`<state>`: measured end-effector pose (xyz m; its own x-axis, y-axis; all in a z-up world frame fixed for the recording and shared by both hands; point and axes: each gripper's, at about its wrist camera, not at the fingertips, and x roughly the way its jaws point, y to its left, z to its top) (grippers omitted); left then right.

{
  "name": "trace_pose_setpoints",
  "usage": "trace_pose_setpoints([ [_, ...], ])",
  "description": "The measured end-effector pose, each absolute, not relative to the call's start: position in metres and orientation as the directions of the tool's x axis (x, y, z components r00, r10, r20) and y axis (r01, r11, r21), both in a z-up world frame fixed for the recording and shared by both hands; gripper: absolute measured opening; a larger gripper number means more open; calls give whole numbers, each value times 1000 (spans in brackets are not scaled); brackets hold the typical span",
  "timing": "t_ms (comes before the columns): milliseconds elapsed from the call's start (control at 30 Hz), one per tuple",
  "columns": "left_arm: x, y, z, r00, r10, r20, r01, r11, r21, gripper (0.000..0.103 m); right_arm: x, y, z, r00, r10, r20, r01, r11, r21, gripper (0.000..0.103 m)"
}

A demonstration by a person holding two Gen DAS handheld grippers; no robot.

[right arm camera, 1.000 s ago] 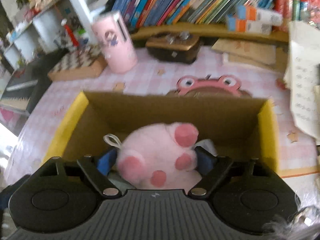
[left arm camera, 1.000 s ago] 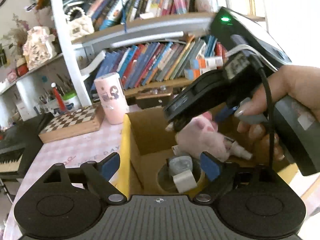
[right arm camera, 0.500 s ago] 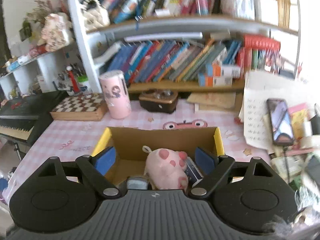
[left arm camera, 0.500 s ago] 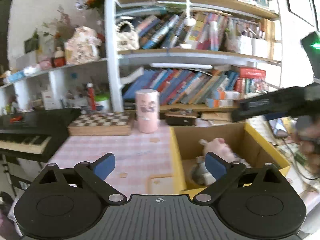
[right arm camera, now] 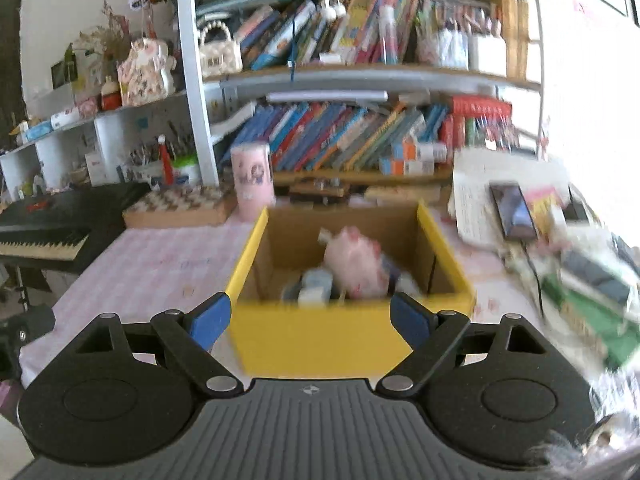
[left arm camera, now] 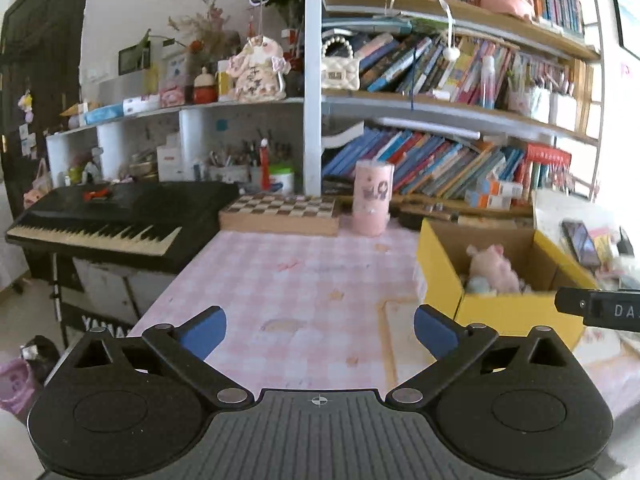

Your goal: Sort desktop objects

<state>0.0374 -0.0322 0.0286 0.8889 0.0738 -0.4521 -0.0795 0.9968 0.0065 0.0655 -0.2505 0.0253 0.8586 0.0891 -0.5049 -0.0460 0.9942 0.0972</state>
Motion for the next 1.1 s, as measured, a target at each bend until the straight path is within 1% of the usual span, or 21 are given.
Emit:
trace_pose_setpoints([
  [133,13,-21,17,870,85,-486,-77,996,37,102,29,-236,10,839,71,-540,-17,994,104,86],
  [300,-8,-10,0,829,111,-547,-97,994,55,102,-6,-216,-8,815,45,-578,-7,998,68,87],
  [367,-9,-6,-7,800,106,-591,-103,994,40,102,-17,-211,-19,802,23,-597,18,998,62,88],
  [433,-11,-1,-12,781,87,-619,-100,995,13,102,-24,-208,-28,771,19,-636,33,997,69,88],
  [500,-15,2,-15,779,70,-623,-87,996,4,102,-28,-206,-31,760,26,-649,34,996,80,88],
  [567,-17,4,-15,780,62,-623,-76,997,4,102,-31,-203,-29,767,13,-642,44,996,72,88],
  [833,-24,2,-9,795,32,-605,-13,999,36,102,-35,-188,-28,752,41,-657,3,998,65,89],
  [1100,-25,-3,-12,795,37,-605,5,998,67,102,-34,-180,-30,747,50,-663,-18,998,55,89],
])
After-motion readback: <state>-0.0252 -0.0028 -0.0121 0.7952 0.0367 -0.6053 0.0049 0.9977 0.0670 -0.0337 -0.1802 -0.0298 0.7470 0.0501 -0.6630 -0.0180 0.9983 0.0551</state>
